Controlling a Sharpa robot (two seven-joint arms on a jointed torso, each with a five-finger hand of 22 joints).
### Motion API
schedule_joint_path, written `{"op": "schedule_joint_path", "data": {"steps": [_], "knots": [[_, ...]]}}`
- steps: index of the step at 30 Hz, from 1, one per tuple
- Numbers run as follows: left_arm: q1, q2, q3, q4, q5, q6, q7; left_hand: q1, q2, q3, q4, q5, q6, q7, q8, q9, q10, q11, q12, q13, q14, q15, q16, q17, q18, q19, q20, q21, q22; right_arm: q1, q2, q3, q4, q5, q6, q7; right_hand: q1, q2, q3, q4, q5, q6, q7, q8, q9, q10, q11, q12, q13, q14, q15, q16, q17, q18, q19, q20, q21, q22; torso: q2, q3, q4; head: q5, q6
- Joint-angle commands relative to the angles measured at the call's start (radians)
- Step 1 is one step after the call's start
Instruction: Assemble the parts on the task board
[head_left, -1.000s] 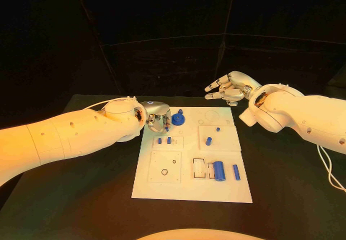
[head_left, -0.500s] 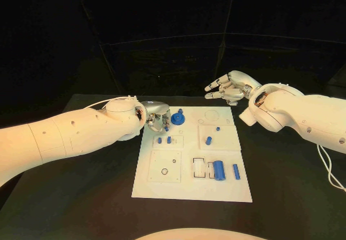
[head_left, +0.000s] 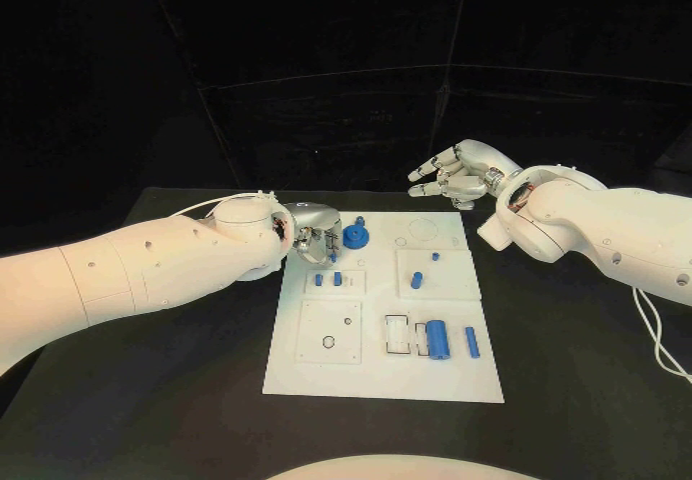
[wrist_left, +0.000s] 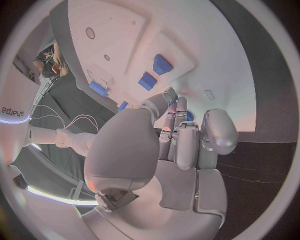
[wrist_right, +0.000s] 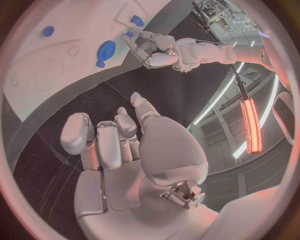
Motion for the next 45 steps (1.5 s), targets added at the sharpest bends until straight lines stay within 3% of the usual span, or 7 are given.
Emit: {"op": "schedule_joint_path", "data": {"steps": [1, 17, 25, 33, 38, 40, 45], "knots": [[0.001, 0.001, 0.000, 0.001, 0.011, 0.001, 0.004, -0.010, 0.000, -0.005, -0.002, 0.000, -0.004, 0.002, -0.007, -0.001, -0.005, 0.003, -0.004, -0.001, 0.031, 0.006, -0.004, -0.001, -0.018, -0.007, 0.002, -0.004, 0.000, 0.002, 0.001, 0.001, 0.000, -0.001, 0.006, 0.006, 0.005, 0.002, -0.001, -0.005, 0.006, -0.001, -0.004, 0.007, 0.001, -0.002, -0.001, -0.005, -0.001, 0.024, -0.007, -0.005, -0.001, 0.016, -0.006, -0.003, -0.007, -0.001, -0.001, -0.0002, 0.0002, 0.000, 0.000], [0.000, -0.001, 0.000, 0.000, 0.013, 0.009, -0.016, -0.031, -0.028, -0.020, -0.006, 0.000, -0.061, 0.020, -0.047, -0.022, -0.062, 0.024, -0.046, -0.025, 0.024, 0.022, -0.014, -0.022, -0.012, -0.021, 0.014, -0.032, -0.031, 0.002, 0.002, 0.001, -0.002, -0.001, 0.008, 0.004, 0.004, 0.002, -0.001, -0.005, 0.006, -0.001, -0.004, 0.007, 0.001, -0.009, -0.001, -0.016, -0.015, 0.023, -0.007, -0.010, -0.008, 0.017, -0.010, -0.003, -0.010, -0.008, 0.000, -0.0004, 0.0007, 0.000, 0.001], [0.000, -0.006, 0.000, 0.002, 0.013, -0.013, -0.015, -0.028, -0.034, -0.029, -0.013, 0.000, -0.092, 0.026, -0.066, -0.034, -0.100, 0.033, -0.061, -0.036, 0.023, 0.030, -0.013, -0.023, -0.007, -0.032, 0.022, -0.053, -0.054, 0.002, -0.001, 0.001, -0.005, -0.001, 0.007, 0.002, 0.002, 0.005, 0.007, -0.019, 0.003, -0.003, -0.010, 0.010, 0.000, -0.164, -0.007, -0.298, -0.324, 0.012, -0.013, -0.048, -0.061, 0.025, -0.031, -0.009, -0.037, -0.051, 0.000, -0.0006, -0.0002, 0.001, 0.000], [0.000, -0.033, 0.001, 0.012, 0.022, -0.056, 0.002, -0.026, -0.031, -0.031, -0.014, 0.000, -0.090, 0.026, -0.064, -0.034, -0.105, 0.034, -0.062, -0.037, 0.024, 0.030, -0.011, -0.022, -0.006, -0.032, 0.023, -0.055, -0.055, 0.002, -0.016, 0.000, -0.012, -0.085, 0.032, -0.017, 0.016, 0.004, 0.046, -0.069, -0.019, 0.056, -0.019, 0.035, 0.004, -0.210, -0.017, -0.500, -0.509, 0.008, -0.022, -0.086, -0.108, 0.027, -0.032, -0.018, -0.052, -0.067, -0.001, -0.0009, 0.0016, -0.005, 0.003], [0.001, -0.082, 0.002, 0.025, 0.094, -0.120, 0.030, -0.028, -0.021, -0.034, -0.011, 0.000, -0.068, 0.028, -0.051, -0.030, -0.096, 0.034, -0.052, -0.036, 0.025, 0.031, -0.008, -0.020, -0.005, -0.033, 0.025, -0.060, -0.060, -0.006, -0.048, 0.000, -0.003, -0.224, 0.052, -0.033, 0.025, 0.002, 0.090, -0.117, -0.033, 0.113, -0.022, 0.046, 0.004, -0.245, -0.013, -0.657, -0.638, 0.000, -0.021, -0.120, -0.156, 0.028, -0.038, -0.018, -0.063, -0.082, -0.003, -0.0004, 0.0005, -0.011, 0.009], [0.001, -0.104, 0.002, 0.029, 0.131, -0.152, 0.047, -0.029, -0.009, -0.029, -0.006, 0.001, -0.057, 0.032, -0.045, -0.029, -0.080, 0.033, -0.042, -0.033, 0.028, 0.030, -0.003, -0.013, -0.005, -0.029, 0.025, -0.056, -0.055, -0.013, -0.067, 0.000, 0.012, -0.271, 0.042, -0.035, 0.022, 0.000, 0.101, -0.130, -0.035, 0.119, -0.022, 0.043, 0.002, -0.257, -0.007, -0.708, -0.682, -0.003, -0.017, -0.132, -0.172, 0.031, -0.047, -0.015, -0.071, -0.096, -0.003, -0.0007, 0.0007, -0.017, 0.019], [0.002, -0.164, 0.001, 0.049, 0.424, -0.242, 0.154, -0.032, 0.002, -0.022, -0.002, 0.001, -0.039, 0.035, -0.034, -0.027, -0.050, 0.030, -0.023, -0.029, 0.024, 0.029, -0.012, -0.030, 0.003, -0.041, 0.025, -0.084, -0.089, -0.031, -0.116, -0.001, 0.056, -0.416, 0.009, -0.046, 0.022, -0.020, 0.140, -0.142, -0.039, 0.127, -0.022, 0.029, -0.003, -0.243, 0.000, -0.809, -0.799, -0.002, -0.009, -0.143, -0.182, 0.032, -0.049, -0.007, -0.077, -0.101, -0.004, 0.0021, -0.0049, -0.032, 0.025]]}}
